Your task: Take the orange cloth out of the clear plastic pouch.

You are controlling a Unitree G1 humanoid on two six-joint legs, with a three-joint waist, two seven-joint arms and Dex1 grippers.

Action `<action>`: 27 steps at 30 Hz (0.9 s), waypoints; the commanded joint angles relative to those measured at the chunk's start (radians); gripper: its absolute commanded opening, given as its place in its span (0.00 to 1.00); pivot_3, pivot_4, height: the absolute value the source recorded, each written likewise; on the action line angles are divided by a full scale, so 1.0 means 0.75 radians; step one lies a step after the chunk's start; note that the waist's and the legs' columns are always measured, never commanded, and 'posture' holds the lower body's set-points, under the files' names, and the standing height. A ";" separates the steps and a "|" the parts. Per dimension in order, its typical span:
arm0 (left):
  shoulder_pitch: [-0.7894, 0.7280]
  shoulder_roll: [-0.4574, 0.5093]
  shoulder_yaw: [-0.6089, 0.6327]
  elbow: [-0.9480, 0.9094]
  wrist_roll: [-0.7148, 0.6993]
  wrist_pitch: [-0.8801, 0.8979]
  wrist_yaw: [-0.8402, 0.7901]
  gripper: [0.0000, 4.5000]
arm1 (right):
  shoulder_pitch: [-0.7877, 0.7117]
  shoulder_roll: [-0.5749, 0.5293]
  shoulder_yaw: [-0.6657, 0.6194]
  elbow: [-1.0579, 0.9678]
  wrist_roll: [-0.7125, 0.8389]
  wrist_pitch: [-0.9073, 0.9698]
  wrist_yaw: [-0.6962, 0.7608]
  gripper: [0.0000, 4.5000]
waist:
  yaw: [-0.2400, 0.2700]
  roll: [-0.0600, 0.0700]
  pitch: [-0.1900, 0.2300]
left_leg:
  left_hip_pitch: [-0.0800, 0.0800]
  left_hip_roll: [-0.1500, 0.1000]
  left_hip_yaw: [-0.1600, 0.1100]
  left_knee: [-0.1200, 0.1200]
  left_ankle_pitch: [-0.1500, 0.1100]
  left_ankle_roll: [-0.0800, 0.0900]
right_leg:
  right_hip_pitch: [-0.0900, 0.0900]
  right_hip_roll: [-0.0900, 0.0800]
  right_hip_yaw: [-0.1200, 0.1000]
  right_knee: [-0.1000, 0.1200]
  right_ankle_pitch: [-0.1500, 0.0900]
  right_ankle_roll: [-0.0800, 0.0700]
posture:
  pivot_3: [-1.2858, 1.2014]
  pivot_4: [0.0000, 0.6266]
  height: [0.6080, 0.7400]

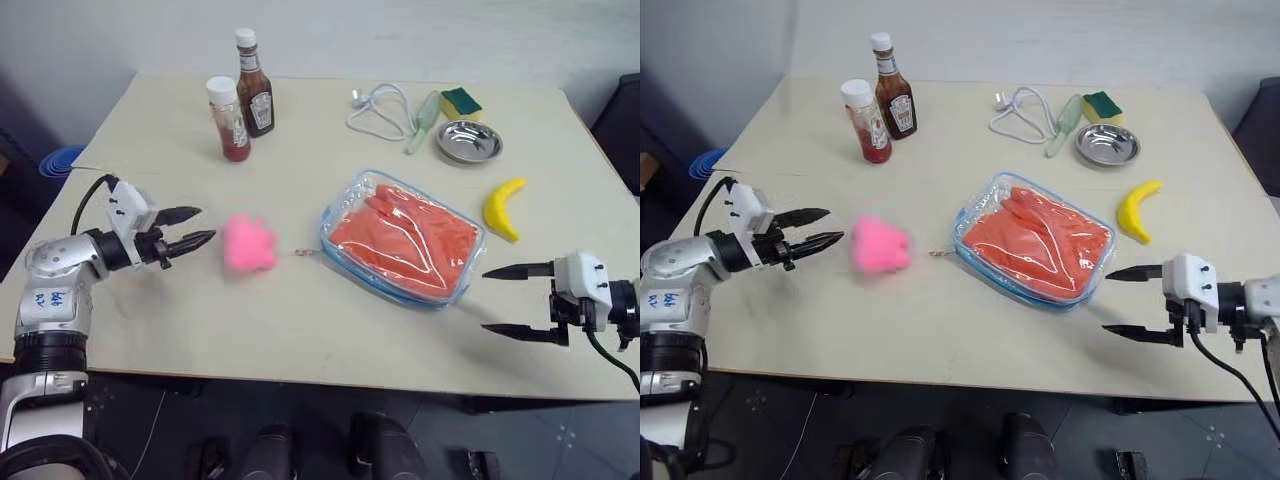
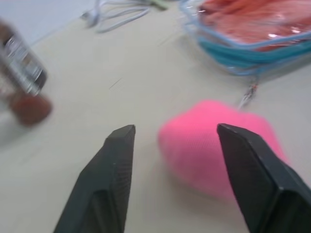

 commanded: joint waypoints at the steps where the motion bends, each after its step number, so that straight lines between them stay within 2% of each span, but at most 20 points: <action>1: -0.080 -0.085 -0.121 -0.020 0.079 -0.217 -0.068 0.90 | 0.068 0.071 -0.035 -0.238 0.043 0.092 -0.143 1.00 | 0.003 0.000 0.000 | 0.000 -0.001 0.001 0.000 0.000 0.000 | 0.000 0.000 0.001 0.000 0.000 0.000 | 0.52 0.24 1.00; 5: -0.241 -0.280 -0.300 0.140 0.254 -0.481 -0.027 0.90 | 0.144 0.222 0.008 -0.408 -0.017 0.104 -0.329 1.00 | 0.020 -0.003 0.000 | -0.001 -0.002 0.001 0.001 0.000 0.001 | -0.001 0.001 0.000 0.000 0.001 0.001 | 0.52 0.24 1.00; 8: -0.366 -0.409 -0.354 0.342 0.347 -0.668 0.063 0.90 | 0.185 0.320 0.017 -0.475 -0.065 0.116 -0.455 1.00 | 0.032 -0.003 0.000 | -0.002 -0.004 0.004 0.001 0.000 0.003 | -0.002 0.004 -0.002 0.000 0.001 0.003 | 0.52 0.24 1.00; 14: -0.549 -0.522 -0.461 0.691 0.511 -0.873 0.153 0.90 | 0.291 0.399 -0.020 -0.587 -0.089 0.178 -0.620 1.00 | 0.020 -0.004 0.001 | -0.001 -0.004 0.013 0.000 -0.001 0.006 | -0.005 0.005 -0.003 0.000 0.003 0.005 | 0.52 0.24 1.00; 17: -0.607 -0.553 -0.492 0.795 0.551 -0.928 0.150 0.79 | 0.377 0.407 -0.071 -0.639 -0.094 0.197 -0.676 1.00 | 0.024 -0.005 0.001 | -0.001 -0.004 0.013 0.000 -0.001 0.007 | -0.005 0.006 -0.003 0.000 0.003 0.005 | 0.52 0.24 1.00; 20: -0.647 -0.583 -0.490 0.863 0.543 -0.955 0.133 0.56 | 0.467 0.407 -0.144 -0.665 -0.096 0.196 -0.697 1.00 | 0.027 -0.005 0.001 | -0.002 -0.005 0.013 0.000 -0.001 0.009 | -0.005 0.006 -0.003 0.000 0.003 0.006 | 0.52 0.24 1.00; 21: -0.657 -0.589 -0.493 0.883 0.553 -0.959 0.144 0.53 | 0.486 0.409 -0.161 -0.669 -0.098 0.194 -0.703 1.00 | 0.028 -0.006 0.001 | -0.002 -0.004 0.013 0.000 -0.001 0.009 | -0.005 0.006 -0.003 0.000 0.003 0.006 | 0.52 0.24 1.00; 27: -0.703 -0.619 -0.528 0.977 0.671 -0.962 0.314 0.11 | 0.536 0.416 -0.205 -0.683 -0.098 0.186 -0.716 1.00 | 0.028 -0.007 0.002 | -0.001 -0.005 0.014 0.000 -0.001 0.010 | -0.005 0.006 -0.001 -0.001 0.004 0.007 | 0.52 0.24 1.00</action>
